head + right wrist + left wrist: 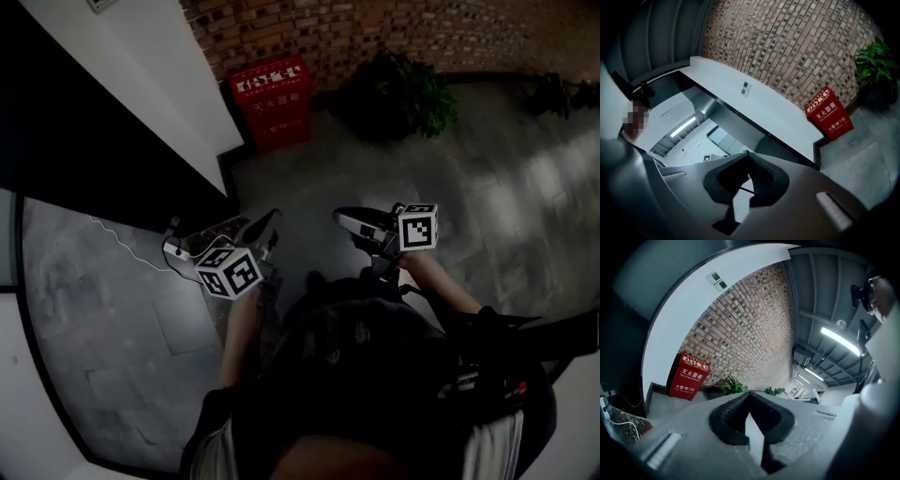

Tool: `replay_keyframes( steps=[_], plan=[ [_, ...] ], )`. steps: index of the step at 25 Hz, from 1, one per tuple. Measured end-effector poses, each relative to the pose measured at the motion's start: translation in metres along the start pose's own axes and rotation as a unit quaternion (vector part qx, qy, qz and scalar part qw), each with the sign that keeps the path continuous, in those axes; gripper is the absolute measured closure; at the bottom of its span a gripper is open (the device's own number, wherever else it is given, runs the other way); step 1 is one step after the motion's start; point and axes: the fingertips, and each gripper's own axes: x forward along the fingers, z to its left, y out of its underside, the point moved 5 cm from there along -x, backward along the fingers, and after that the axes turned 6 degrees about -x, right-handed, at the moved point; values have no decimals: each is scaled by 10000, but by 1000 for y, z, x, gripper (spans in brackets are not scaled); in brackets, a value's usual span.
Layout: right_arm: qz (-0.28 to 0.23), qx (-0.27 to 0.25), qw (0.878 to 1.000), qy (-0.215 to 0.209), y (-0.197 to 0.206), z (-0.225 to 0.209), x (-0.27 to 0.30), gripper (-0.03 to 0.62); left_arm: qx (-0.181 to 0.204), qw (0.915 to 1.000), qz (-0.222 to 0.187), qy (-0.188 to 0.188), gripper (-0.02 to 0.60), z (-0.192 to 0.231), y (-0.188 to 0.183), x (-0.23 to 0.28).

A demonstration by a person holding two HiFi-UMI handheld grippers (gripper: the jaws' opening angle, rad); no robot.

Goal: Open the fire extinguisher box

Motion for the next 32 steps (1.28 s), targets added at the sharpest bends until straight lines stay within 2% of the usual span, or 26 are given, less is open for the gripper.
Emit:
replay_keyframes(
  steps=[3, 5, 8, 12, 15, 19, 21, 24, 28, 32],
  plan=[
    [62, -83, 9999, -20, 0, -6, 21, 595, -94, 9998, -81, -156, 581, 15, -1, -13],
    [43, -421, 9991, 72, -5, -7, 24, 595, -111, 9996, -50, -249, 581, 20, 1, -15],
    [130, -1122, 9933, 265, -22, -16, 22, 595, 115, 9991, -15, -416, 581, 19, -5, -8],
    [248, -1775, 9834, 282, -46, -32, 24, 595, 453, 9972, 46, -600, 581, 10, -17, 8],
    [343, -2475, 9678, 314, -69, -44, 22, 595, 589, 9956, -21, -733, 581, 2, -23, 30],
    [516, -3497, 9344, 446, -81, -53, 5, 595, 602, 9958, 260, -641, 581, -13, -18, 64],
    [601, -3529, 9331, 349, -89, -59, -2, 595, 450, 9972, 251, -550, 581, -19, -26, 81],
    [674, -3376, 9384, 292, -102, -76, -12, 595, 364, 9976, 156, -576, 581, -25, -38, 103],
    [690, -3150, 9464, 200, -116, -101, -25, 595, 373, 9961, 235, -767, 581, -34, -38, 127],
    [772, -3069, 9486, 6, -126, -118, -31, 595, 388, 9934, 217, -1057, 581, -40, -43, 139]
  ],
)
